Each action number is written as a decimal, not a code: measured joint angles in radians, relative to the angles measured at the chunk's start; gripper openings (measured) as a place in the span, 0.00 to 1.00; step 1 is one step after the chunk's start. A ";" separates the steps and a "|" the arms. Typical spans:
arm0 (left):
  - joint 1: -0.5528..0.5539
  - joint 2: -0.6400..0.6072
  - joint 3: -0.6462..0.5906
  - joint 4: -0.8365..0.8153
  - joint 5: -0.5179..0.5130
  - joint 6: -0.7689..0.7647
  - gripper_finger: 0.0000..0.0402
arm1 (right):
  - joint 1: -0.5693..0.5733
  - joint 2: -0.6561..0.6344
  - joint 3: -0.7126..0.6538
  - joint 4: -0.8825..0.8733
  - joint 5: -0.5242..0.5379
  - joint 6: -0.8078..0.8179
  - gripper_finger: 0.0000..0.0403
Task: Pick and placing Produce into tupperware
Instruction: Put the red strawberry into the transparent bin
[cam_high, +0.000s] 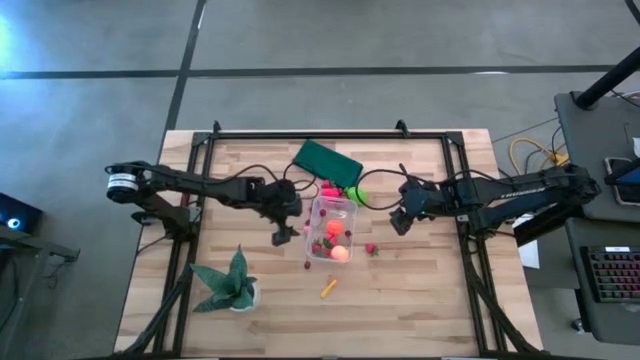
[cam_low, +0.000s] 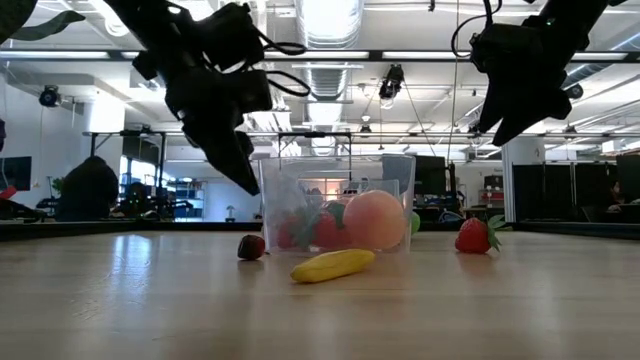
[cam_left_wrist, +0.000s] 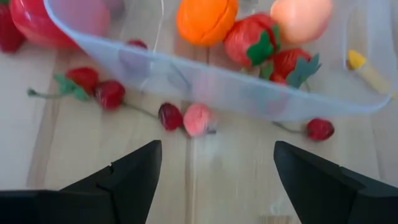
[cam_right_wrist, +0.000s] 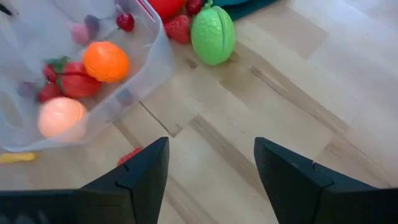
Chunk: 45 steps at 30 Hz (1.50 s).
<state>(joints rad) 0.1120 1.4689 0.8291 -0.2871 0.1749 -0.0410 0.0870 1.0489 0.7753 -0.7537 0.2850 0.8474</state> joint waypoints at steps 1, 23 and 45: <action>0.000 0.000 -0.007 -0.001 0.000 -0.001 0.73 | 0.002 0.000 0.000 0.011 -0.012 0.005 0.57; -0.002 0.000 -0.031 0.016 0.000 -0.083 0.73 | 0.037 0.385 -0.013 0.273 -0.389 -0.150 0.57; -0.002 0.000 -0.034 0.017 0.000 -0.084 0.73 | 0.087 0.571 0.003 0.439 -0.302 -0.213 0.57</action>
<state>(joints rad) 0.1104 1.4693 0.7952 -0.2703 0.1747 -0.1249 0.1742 1.6203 0.7784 -0.3145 -0.0172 0.6342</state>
